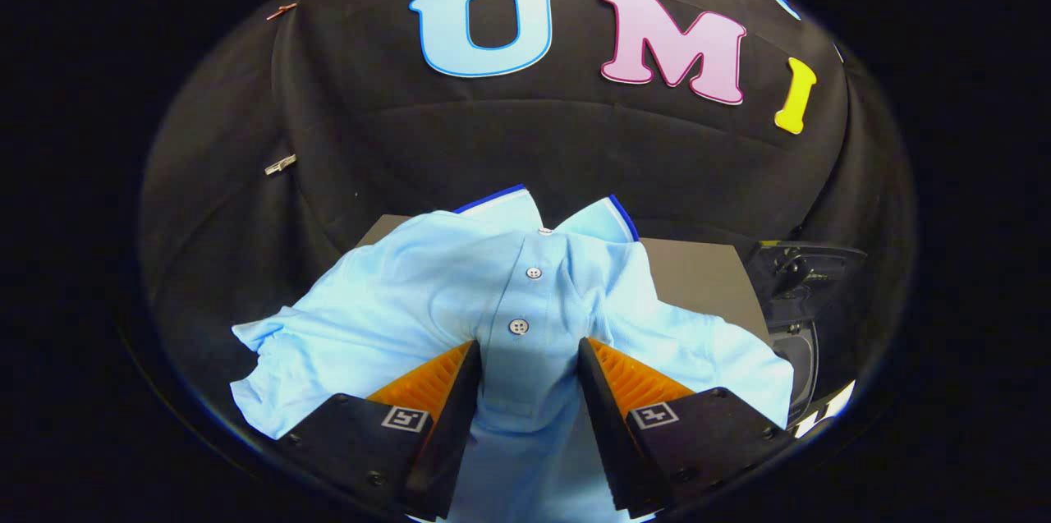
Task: Put the clothes into the washing machine and then close the washing machine lid.
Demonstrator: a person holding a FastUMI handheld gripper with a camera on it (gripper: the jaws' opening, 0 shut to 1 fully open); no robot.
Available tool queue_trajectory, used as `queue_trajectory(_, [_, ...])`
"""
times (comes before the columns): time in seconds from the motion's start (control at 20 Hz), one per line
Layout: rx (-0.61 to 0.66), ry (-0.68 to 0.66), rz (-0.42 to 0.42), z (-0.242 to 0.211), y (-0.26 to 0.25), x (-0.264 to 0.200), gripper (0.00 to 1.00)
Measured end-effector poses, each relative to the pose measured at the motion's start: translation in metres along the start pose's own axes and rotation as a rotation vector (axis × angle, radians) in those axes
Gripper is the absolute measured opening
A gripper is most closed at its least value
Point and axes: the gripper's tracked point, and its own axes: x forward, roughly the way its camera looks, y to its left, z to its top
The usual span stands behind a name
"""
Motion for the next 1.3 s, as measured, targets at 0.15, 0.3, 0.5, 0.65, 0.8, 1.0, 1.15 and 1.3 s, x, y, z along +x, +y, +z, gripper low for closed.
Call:
queue_trajectory(0.15, [-0.013,-0.008,0.021,-0.001,0.005,0.001,0.42])
queue_trajectory(0.3, [-0.036,-0.031,0.008,0.001,0.005,-0.002,0.08])
queue_trajectory(0.5, [-0.029,-0.051,0.004,-0.002,0.006,-0.009,0.08])
queue_trajectory(0.65, [0.012,-0.122,0.038,0.011,0.010,-0.034,0.08])
queue_trajectory(0.8, [0.031,-0.154,0.090,0.016,0.011,-0.057,0.08])
queue_trajectory(1.0, [0.043,-0.191,0.125,0.026,-0.003,-0.081,0.08])
queue_trajectory(1.15, [0.028,-0.227,0.174,0.030,-0.015,-0.097,0.08])
queue_trajectory(1.3, [0.030,-0.255,0.234,0.036,-0.038,-0.112,0.08])
